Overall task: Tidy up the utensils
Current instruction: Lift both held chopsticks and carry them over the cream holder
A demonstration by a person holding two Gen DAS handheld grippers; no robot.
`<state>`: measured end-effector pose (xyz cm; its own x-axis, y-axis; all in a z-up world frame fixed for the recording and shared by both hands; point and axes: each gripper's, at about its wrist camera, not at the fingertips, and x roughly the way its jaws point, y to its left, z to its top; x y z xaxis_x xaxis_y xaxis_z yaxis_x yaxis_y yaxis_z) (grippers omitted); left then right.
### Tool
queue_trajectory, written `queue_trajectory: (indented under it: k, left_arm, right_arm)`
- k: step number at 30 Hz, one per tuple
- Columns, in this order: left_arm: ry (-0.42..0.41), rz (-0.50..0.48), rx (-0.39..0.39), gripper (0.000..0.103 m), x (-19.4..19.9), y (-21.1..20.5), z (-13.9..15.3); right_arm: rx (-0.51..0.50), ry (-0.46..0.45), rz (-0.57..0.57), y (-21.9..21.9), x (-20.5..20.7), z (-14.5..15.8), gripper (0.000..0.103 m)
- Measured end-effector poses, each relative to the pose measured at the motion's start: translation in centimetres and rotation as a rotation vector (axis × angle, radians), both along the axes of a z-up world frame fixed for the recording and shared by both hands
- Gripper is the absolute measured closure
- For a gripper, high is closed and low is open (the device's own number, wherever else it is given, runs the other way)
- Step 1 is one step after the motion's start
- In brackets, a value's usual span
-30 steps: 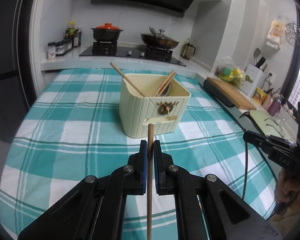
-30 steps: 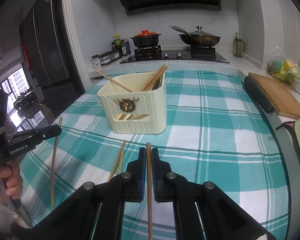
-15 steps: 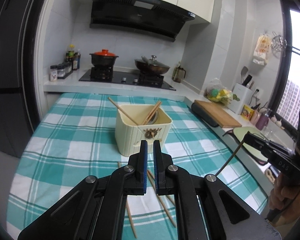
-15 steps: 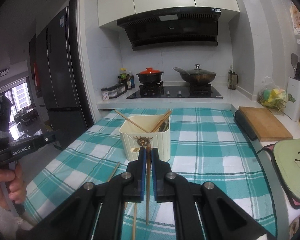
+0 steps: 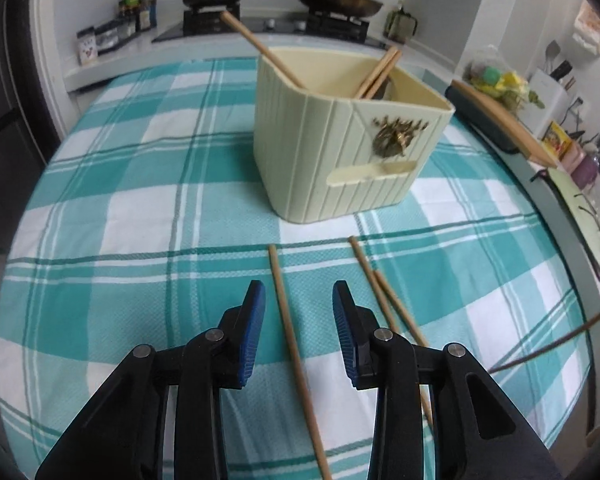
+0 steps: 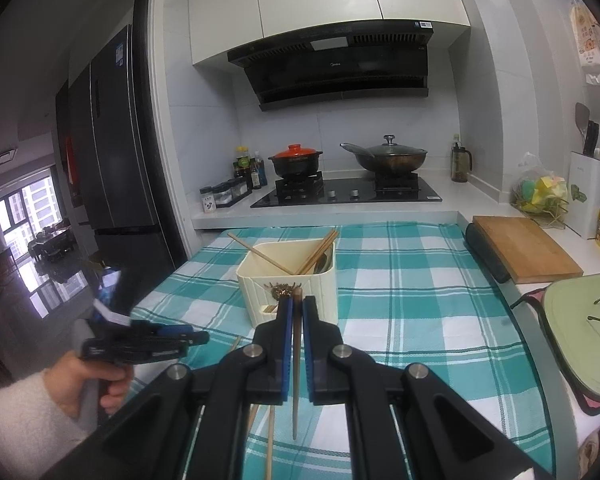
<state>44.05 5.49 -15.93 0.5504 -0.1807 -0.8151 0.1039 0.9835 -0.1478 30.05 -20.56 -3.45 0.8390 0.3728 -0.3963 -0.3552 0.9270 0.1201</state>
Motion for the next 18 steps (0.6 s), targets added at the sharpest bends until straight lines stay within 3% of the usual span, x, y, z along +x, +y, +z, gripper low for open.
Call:
queue_trajectory:
  k: [7, 9, 10, 11, 14, 18]
  left_arm:
    - [0.126, 0.014, 0.079, 0.071, 4.3, -1.0, -4.4]
    - [0.107, 0.009, 0.119, 0.084, 4.5, -1.5, -4.6]
    - [0.107, 0.003, 0.121, 0.097, 4.7, -1.6, -4.5]
    - [0.109, 0.005, 0.101, 0.099, 4.7, -1.5, -4.5]
    - [0.065, 0.015, 0.05, 0.099, 4.0, -1.1, -3.3]
    - [-0.055, 0.03, -0.037, 0.099, 1.2, 0.0, 1.3]
  right_arm:
    - [0.015, 0.009, -0.01, -0.5, 0.3, -0.1, 0.098]
    - [0.017, 0.008, -0.009, -0.7, 0.2, -0.1, 0.098]
    - [0.016, 0.008, -0.009, -0.6, 0.2, 0.0, 0.098]
    - [0.017, 0.008, -0.008, -0.7, 0.2, 0.0, 0.098]
    - [0.018, 0.01, -0.006, -0.7, 0.2, 0.0, 0.098]
    - [0.023, 0.004, -0.001, -0.5, 0.0, 0.1, 0.098]
